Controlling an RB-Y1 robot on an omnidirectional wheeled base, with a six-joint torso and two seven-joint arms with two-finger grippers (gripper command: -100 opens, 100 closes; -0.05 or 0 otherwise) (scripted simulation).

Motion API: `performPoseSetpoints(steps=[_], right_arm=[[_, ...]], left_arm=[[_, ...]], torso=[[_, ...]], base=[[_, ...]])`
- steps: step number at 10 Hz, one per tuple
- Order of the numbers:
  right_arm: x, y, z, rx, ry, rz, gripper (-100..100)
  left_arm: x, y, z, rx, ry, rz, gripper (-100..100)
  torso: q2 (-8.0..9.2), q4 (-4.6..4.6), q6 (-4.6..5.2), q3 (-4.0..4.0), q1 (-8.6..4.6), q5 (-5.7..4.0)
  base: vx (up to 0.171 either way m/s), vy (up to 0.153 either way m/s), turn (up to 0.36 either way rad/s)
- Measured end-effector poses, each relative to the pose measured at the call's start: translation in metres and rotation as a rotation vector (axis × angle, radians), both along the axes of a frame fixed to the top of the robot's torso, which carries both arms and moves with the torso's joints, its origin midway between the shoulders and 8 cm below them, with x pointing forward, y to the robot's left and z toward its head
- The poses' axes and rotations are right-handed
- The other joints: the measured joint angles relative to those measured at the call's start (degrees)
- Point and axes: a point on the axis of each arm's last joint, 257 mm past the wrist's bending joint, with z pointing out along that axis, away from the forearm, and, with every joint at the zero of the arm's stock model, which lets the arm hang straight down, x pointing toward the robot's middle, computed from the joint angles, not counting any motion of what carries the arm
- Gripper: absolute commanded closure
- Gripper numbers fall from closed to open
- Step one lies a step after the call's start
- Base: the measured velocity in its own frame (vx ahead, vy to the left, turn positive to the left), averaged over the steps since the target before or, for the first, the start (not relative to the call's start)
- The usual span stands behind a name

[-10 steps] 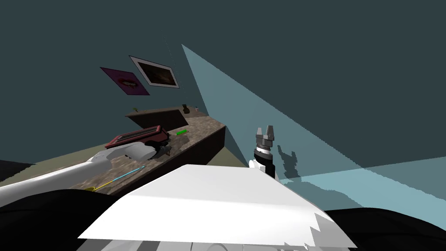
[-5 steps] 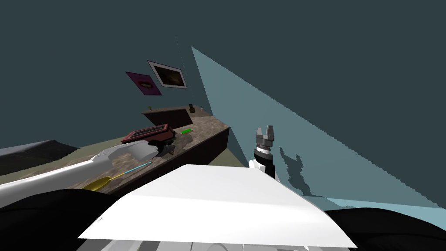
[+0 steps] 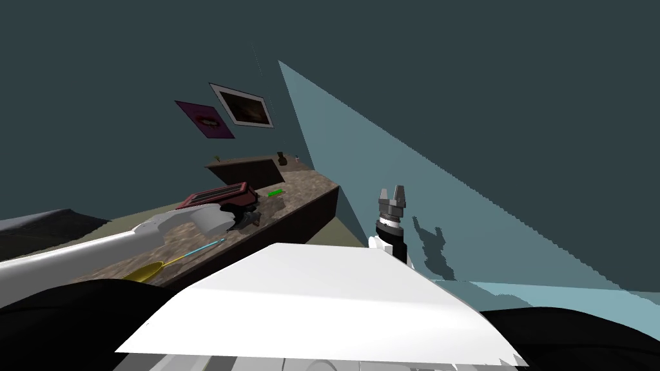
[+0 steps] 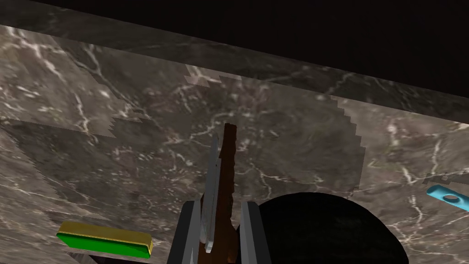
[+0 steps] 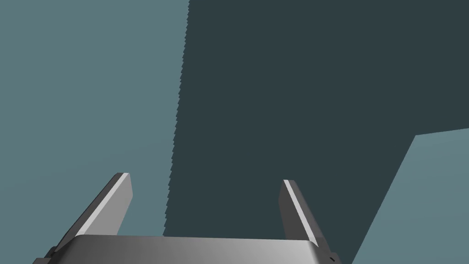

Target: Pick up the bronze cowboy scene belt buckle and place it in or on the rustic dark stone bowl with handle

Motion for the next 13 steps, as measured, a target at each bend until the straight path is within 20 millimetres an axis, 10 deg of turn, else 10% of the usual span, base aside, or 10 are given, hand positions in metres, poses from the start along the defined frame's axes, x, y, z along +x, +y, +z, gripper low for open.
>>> performPoseSetpoints(steps=[13], right_arm=[[0.0, 0.0, 0.0, 0.0, 0.0, 0.0, 0]], left_arm=[[0.028, -0.071, 0.072, -0.042, 0.02, -0.058, 100]], torso=[[-0.65, -0.16, -0.03, -0.38, 0.45, 0.11]], base=[[-0.029, 0.053, 0.013]])
